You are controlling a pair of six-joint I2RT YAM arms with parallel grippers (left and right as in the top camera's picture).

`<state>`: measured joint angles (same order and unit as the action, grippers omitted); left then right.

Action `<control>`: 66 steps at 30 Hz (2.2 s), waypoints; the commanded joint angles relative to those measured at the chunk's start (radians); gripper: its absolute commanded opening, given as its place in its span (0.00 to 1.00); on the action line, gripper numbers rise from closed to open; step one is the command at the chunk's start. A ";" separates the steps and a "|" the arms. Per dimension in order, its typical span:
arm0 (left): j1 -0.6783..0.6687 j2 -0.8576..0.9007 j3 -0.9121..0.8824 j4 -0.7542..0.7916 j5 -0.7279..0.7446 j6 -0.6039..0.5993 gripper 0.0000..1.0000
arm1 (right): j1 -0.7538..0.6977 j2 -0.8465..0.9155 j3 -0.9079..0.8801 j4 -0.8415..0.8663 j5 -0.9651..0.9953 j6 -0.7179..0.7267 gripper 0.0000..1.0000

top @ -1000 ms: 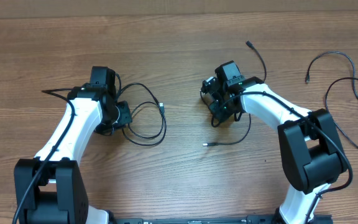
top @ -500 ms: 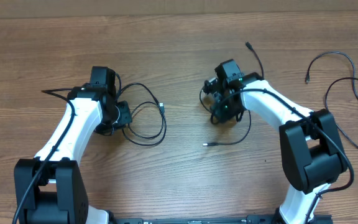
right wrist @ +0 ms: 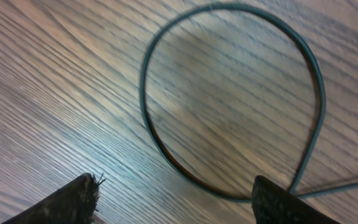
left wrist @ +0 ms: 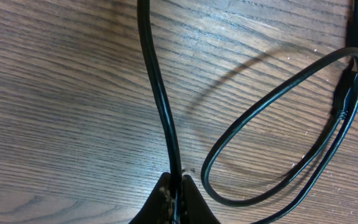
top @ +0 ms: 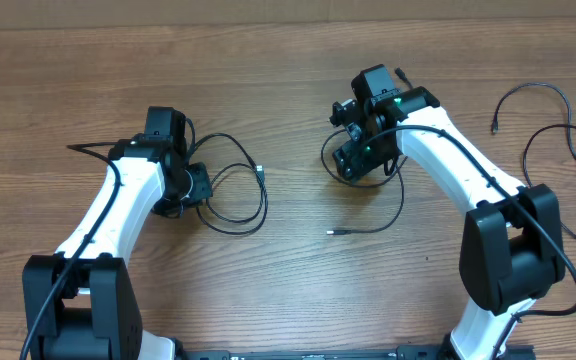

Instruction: Untangle cables

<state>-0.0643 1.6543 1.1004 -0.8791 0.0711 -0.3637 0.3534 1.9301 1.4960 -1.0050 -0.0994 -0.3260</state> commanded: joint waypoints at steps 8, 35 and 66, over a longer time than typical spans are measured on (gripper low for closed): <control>-0.002 0.008 0.000 -0.004 -0.003 0.020 0.04 | 0.000 0.009 -0.003 0.129 -0.019 -0.023 0.86; -0.002 0.008 0.000 -0.014 -0.003 0.020 0.04 | 0.009 0.030 -0.006 -0.304 -0.126 1.431 0.99; -0.002 0.008 0.000 -0.023 -0.002 0.020 0.04 | 0.097 -0.143 -0.450 0.114 -0.059 1.622 0.92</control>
<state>-0.0643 1.6543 1.1004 -0.8970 0.0711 -0.3637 0.4461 1.7947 1.0645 -0.8997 -0.1680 1.2755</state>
